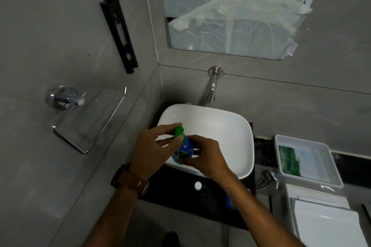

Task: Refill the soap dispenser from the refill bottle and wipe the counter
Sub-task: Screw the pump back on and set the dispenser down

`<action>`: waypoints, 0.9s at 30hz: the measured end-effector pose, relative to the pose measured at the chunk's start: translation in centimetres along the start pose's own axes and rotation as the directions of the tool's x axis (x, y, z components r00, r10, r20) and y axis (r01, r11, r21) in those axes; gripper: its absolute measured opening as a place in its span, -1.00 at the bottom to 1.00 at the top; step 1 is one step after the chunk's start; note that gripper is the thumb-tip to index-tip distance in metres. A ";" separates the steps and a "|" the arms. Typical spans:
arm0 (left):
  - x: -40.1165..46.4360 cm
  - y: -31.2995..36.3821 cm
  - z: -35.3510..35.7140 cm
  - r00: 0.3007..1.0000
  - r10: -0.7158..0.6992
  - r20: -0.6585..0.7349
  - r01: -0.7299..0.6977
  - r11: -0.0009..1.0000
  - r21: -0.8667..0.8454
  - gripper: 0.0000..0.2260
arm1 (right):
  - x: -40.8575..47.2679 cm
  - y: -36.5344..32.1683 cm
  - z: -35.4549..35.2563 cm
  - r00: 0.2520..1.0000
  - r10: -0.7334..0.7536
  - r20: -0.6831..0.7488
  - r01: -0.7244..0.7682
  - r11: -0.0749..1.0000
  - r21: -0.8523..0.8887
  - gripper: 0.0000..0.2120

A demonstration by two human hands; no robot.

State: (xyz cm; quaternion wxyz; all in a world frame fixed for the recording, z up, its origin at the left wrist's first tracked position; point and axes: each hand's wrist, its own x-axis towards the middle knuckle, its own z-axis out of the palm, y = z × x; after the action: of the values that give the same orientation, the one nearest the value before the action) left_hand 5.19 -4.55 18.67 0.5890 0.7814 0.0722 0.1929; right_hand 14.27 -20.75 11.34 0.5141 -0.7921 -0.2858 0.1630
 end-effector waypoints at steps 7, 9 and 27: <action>-2.8 -3.3 -1.5 0.979 -0.141 -0.146 0.152 0.986 0.063 -0.67 | 0.2 2.0 4.7 0.999 0.016 0.047 -0.014 0.999 -0.041 -0.49; -3.2 -4.6 -1.9 0.955 -0.214 -0.206 0.237 0.967 0.097 -0.71 | 0.4 3.0 6.4 0.999 0.029 0.030 -0.028 0.998 -0.055 -0.49; -6.5 -17.2 -4.6 0.703 -0.599 -0.384 0.588 0.793 -0.160 -0.87 | 1.9 11.0 20.8 0.964 0.258 0.069 -0.253 0.965 -0.064 -0.53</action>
State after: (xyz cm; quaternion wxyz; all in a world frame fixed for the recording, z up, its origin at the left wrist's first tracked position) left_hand -0.59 2.45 2.04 0.6000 0.6493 0.4408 0.1555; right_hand 7.39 -7.95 -7.27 0.4556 -0.8293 -0.2052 0.2503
